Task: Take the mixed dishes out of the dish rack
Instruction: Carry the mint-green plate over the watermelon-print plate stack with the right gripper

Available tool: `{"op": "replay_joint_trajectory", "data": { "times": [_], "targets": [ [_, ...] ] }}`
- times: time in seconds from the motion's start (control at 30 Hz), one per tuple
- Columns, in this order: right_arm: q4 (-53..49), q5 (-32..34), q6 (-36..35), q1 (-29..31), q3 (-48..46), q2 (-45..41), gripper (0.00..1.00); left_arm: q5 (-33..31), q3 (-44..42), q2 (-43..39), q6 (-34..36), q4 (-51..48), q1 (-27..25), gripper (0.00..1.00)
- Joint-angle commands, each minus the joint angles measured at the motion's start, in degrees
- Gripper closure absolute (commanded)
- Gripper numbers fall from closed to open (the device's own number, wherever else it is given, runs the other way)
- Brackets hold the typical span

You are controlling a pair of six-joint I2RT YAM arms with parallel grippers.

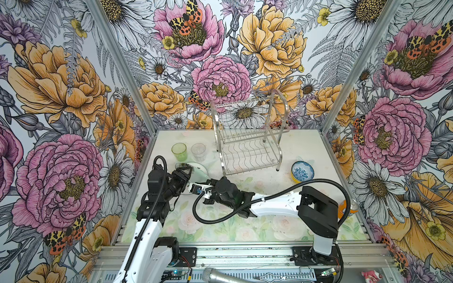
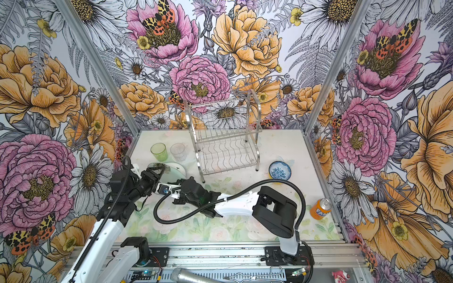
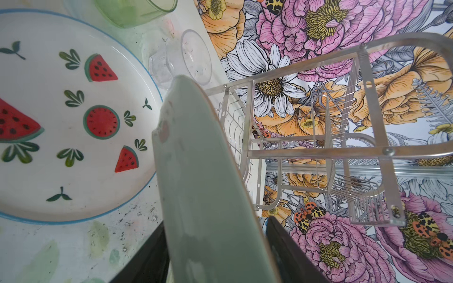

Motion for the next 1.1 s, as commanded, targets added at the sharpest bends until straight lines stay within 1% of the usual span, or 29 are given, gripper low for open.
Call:
{"op": "replay_joint_trajectory", "data": {
  "times": [0.0, 0.33, 0.4, 0.5, 0.53, 0.57, 0.63, 0.73, 0.8, 0.9, 0.97, 1.07],
  "targets": [
    [7.35, 0.52, -1.52, 0.93, 3.64, 0.07, 1.00, 4.37, 1.88, -0.72, 3.07, 1.70, 0.95, 0.48],
    [7.89, 1.27, -1.29, 1.00, 4.55, 1.34, 1.00, 5.75, 1.15, -1.39, 3.11, 2.51, 1.74, 0.63],
    [8.03, 1.59, -1.25, 0.96, 4.58, 1.54, 1.00, 5.90, 1.24, -1.43, 3.43, 2.33, 1.83, 0.74],
    [8.17, 2.24, -1.11, 0.98, 4.56, 1.66, 0.97, 5.90, 1.33, -1.43, 3.76, 2.00, 2.03, 0.86],
    [8.17, 2.44, -1.12, 1.00, 4.48, 1.74, 0.95, 5.92, 1.41, -1.42, 3.83, 1.85, 2.12, 0.89],
    [8.24, 2.62, -1.04, 0.96, 4.50, 1.83, 0.92, 5.93, 1.42, -1.52, 3.98, 1.66, 2.23, 0.90],
    [8.26, 3.25, -0.84, 0.98, 4.57, 2.05, 0.88, 5.84, 1.59, -1.61, 4.21, 1.15, 2.34, 0.90],
    [8.34, 3.65, -0.34, 0.83, 4.43, 2.03, 0.81, 5.76, 1.68, -1.61, 4.61, 0.77, 2.44, 0.95],
    [8.34, 3.80, -0.04, 0.72, 4.21, 1.97, 0.72, 5.60, 1.75, -1.53, 4.80, 0.52, 2.52, 0.95],
    [8.50, 4.71, 0.45, 0.68, 3.56, 1.42, 0.57, 5.41, 1.69, -1.52, 4.97, 0.43, 2.61, 0.99],
    [8.59, 5.00, 0.82, 0.54, 2.93, 0.97, 0.50, 5.24, 1.68, -1.52, 5.23, 0.33, 2.69, 1.00],
    [8.69, 5.54, 1.11, 0.36, 1.90, 0.17, 0.46, 4.88, 1.68, -1.51, 5.65, 0.07, 2.92, 1.00]
  ]
}}
